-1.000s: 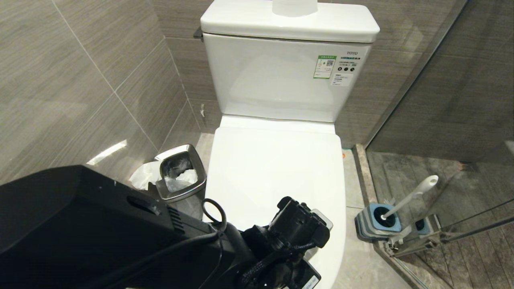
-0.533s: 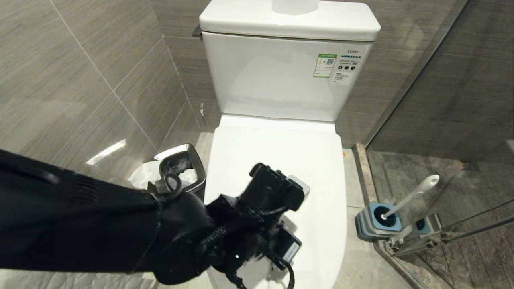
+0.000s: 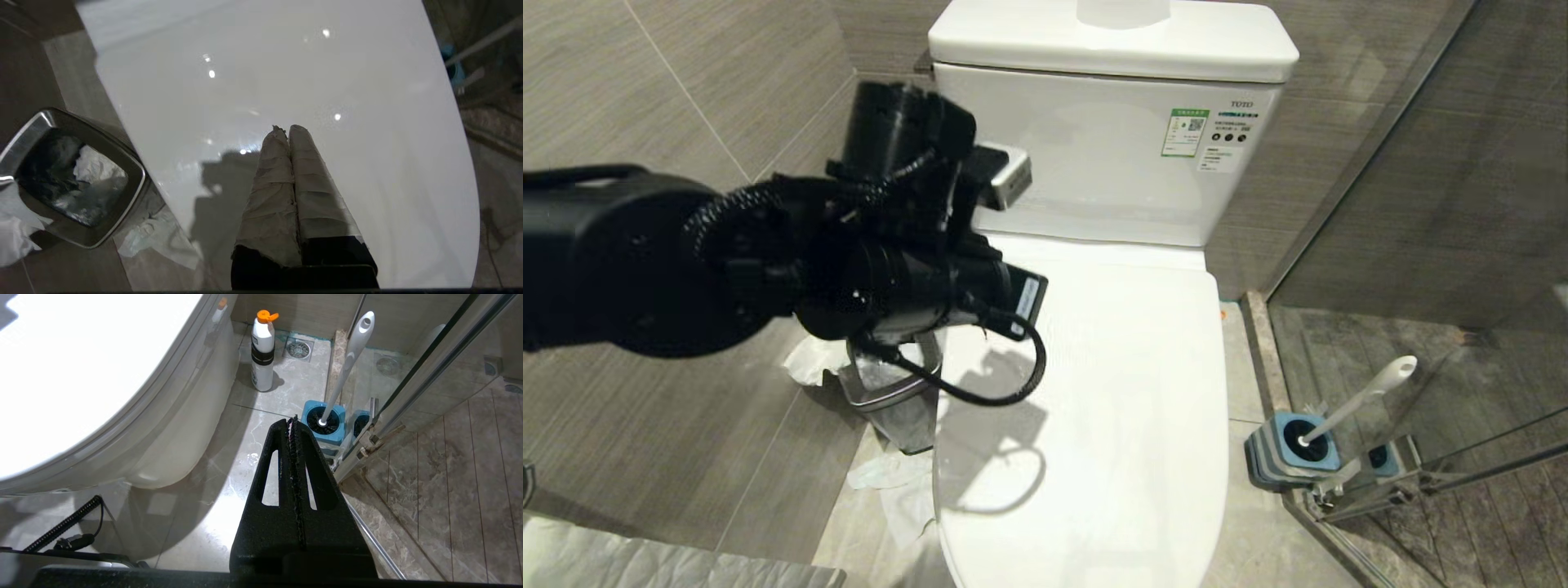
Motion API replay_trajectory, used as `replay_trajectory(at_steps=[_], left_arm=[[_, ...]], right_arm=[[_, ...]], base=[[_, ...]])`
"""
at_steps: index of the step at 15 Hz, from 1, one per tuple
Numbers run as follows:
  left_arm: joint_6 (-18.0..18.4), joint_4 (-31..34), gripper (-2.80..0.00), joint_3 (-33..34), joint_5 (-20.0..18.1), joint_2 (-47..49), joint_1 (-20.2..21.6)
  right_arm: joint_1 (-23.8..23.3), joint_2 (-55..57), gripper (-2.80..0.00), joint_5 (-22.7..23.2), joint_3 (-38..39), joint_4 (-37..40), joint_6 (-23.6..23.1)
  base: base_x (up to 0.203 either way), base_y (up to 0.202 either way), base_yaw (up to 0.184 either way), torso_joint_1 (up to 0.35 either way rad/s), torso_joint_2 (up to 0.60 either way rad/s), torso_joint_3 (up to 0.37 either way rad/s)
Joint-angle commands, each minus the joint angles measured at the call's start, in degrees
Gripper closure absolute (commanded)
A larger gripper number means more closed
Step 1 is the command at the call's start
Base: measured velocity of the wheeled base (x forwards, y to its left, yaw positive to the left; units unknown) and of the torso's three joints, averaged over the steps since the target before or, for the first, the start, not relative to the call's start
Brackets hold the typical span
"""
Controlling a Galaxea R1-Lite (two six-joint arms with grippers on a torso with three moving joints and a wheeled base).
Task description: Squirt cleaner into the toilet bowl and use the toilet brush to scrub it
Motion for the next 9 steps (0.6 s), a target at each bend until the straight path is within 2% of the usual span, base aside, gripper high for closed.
replay_trajectory(at_steps=[1,3,5,6,9], left_arm=[[0.0,3.4,0.00,-10.3,0.1,0.9,2.1],[0.1,6.7,0.00,-17.8,0.7,2.7,3.9],[0.5,8.1,0.00,-23.9,4.5,4.7,6.7],[0.5,8.1,0.00,-25.9,6.9,5.2,8.6],[0.6,7.7,0.00,-26.2,10.2,2.2,12.9]], right_arm=[[0.0,0.0,0.00,0.0,0.0,0.0,0.0],[0.0,0.0,0.00,0.0,0.0,0.0,0.0],[0.0,0.0,0.00,0.0,0.0,0.0,0.0],[0.0,0.0,0.00,0.0,0.0,0.0,0.0],[0.0,0.0,0.00,0.0,0.0,0.0,0.0]], base=[[0.000,0.000,0.000,0.000,0.00,0.000],[0.000,0.000,0.000,0.000,0.00,0.000],[0.000,0.000,0.000,0.000,0.00,0.000],[0.000,0.000,0.000,0.000,0.00,0.000],[0.000,0.000,0.000,0.000,0.00,0.000]])
